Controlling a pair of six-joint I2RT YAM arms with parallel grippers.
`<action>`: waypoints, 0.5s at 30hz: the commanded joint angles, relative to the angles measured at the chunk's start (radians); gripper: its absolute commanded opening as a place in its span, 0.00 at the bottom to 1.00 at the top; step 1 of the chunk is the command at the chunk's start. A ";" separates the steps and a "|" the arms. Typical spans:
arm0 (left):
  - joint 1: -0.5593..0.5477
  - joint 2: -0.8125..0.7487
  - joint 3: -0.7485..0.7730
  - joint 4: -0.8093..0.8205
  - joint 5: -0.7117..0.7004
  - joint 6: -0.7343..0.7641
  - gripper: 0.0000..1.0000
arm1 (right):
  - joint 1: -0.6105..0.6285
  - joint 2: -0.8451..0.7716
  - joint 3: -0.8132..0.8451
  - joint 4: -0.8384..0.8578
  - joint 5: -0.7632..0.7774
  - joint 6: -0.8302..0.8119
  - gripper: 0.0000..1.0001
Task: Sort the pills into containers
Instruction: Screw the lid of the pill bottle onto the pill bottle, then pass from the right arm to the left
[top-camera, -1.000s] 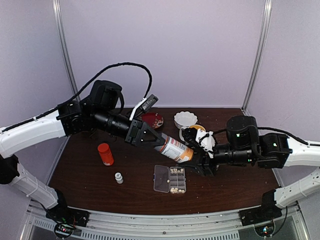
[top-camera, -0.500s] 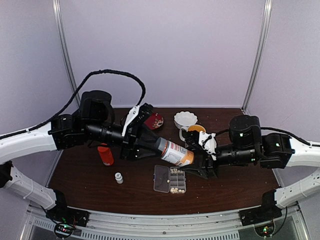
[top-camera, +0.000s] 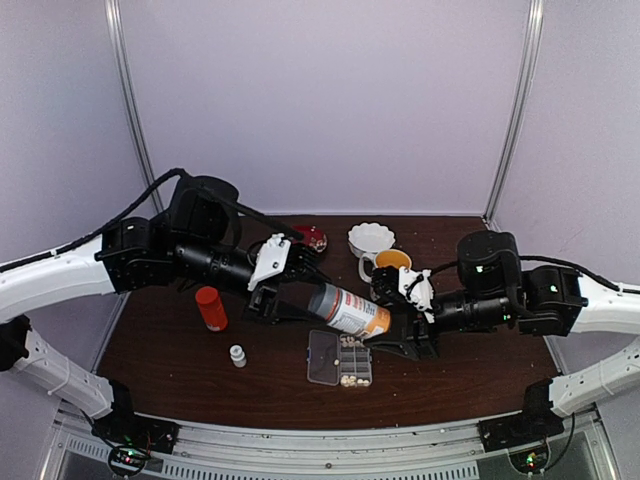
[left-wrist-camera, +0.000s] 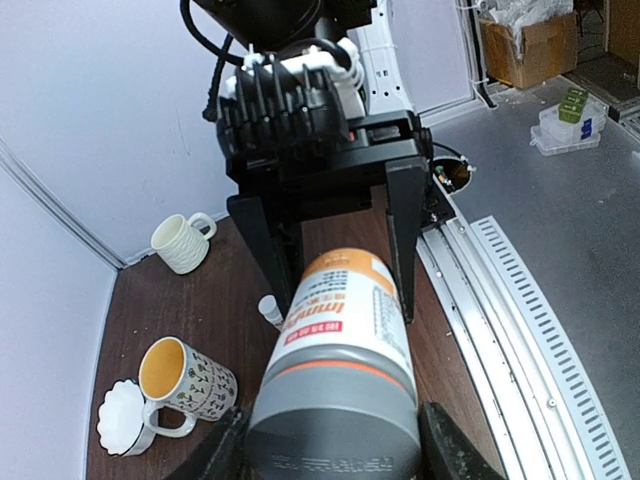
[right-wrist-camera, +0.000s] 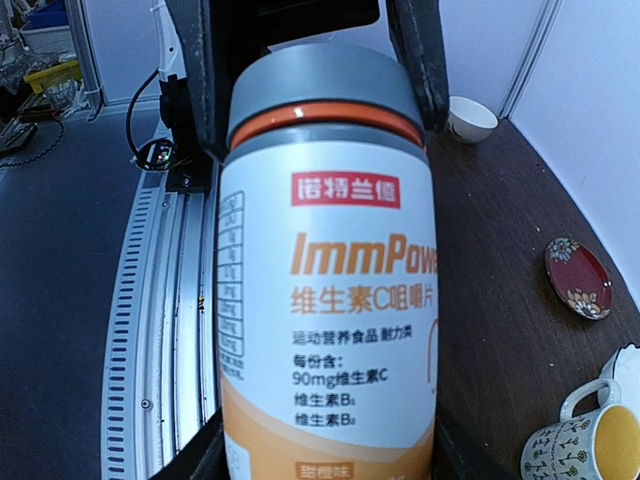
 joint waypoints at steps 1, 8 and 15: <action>-0.031 0.021 0.042 -0.053 -0.094 0.150 0.00 | -0.008 -0.009 0.008 0.059 -0.025 0.123 0.38; -0.029 -0.027 -0.013 -0.141 -0.433 -0.026 0.00 | -0.010 -0.073 -0.072 0.087 0.132 0.147 0.54; -0.004 -0.014 -0.012 -0.284 -0.731 -0.226 0.00 | -0.012 -0.090 -0.113 0.080 0.202 0.164 0.62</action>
